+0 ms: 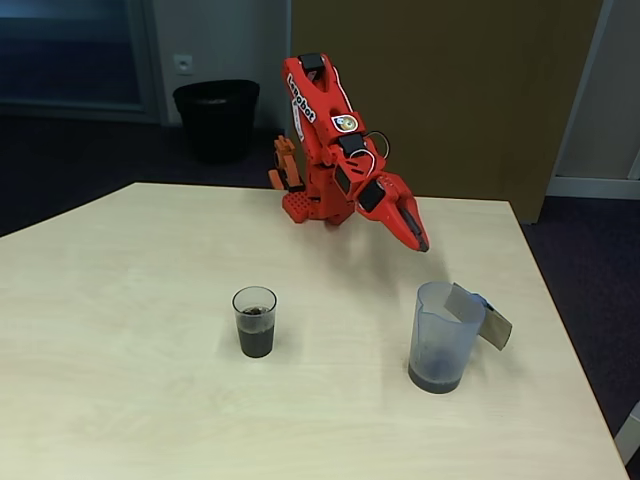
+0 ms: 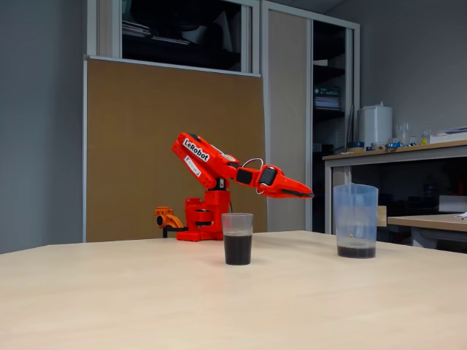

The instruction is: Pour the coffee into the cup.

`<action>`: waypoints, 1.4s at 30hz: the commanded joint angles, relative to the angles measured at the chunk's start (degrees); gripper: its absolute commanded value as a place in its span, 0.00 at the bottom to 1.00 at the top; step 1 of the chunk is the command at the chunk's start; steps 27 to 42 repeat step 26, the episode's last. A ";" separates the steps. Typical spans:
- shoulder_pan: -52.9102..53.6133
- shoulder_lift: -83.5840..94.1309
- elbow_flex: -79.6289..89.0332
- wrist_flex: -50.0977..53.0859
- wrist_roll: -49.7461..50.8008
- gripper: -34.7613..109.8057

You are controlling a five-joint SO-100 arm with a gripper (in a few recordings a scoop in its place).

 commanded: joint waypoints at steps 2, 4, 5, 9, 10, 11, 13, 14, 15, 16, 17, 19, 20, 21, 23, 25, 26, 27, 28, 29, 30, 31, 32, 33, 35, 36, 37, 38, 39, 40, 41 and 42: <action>4.92 8.26 2.37 6.94 -17.49 0.24; 8.17 9.76 4.13 8.61 -26.63 0.24; 10.28 10.11 4.31 10.90 -30.06 0.24; 19.16 11.78 4.39 17.40 -43.59 0.24; 21.18 12.57 4.39 19.95 -45.53 0.24; 22.94 13.54 4.48 23.03 -46.67 0.24; 25.49 16.08 4.75 30.32 -47.64 0.24; 26.46 17.31 4.83 34.01 -47.64 0.24; 27.25 18.37 4.92 37.35 -47.64 0.24; 27.95 19.51 5.01 40.34 -47.11 0.24; 28.56 20.57 5.10 42.19 -47.37 0.24; 29.18 22.76 5.10 47.55 -45.53 0.24; 29.44 23.82 5.10 50.27 -44.74 0.24; 29.79 24.79 5.10 52.82 -43.33 0.24; 30.06 27.33 5.10 60.47 -51.24 0.24; 30.06 29.36 5.10 65.74 -51.06 0.24; 30.06 30.15 5.10 67.24 -51.06 0.24; 30.06 30.15 5.10 67.24 -51.06 0.24; 30.06 30.15 5.10 67.24 -51.06 0.24; 30.06 30.15 5.10 67.24 -51.06 0.24; 30.06 30.15 5.10 67.24 -51.06 0.24; 30.06 30.15 5.10 67.24 -51.06 0.24; 30.06 30.15 5.10 67.24 -51.06 0.24; 30.06 30.15 5.10 67.24 -51.06 0.24; 30.06 30.15 5.10 67.24 -51.06 0.24; 30.06 30.15 5.10 67.24 -51.06 0.24; 30.06 30.15 5.10 67.24 -51.06 0.24; 30.06 30.15 5.10 67.24 -51.06 0.24; 30.06 30.15 5.10 67.24 -51.06 0.24; 30.06 30.15 5.10 67.24 -51.06 0.24; 30.06 30.15 5.10 67.24 -51.06 0.24; 30.06 30.15 5.10 67.24 -51.06 0.24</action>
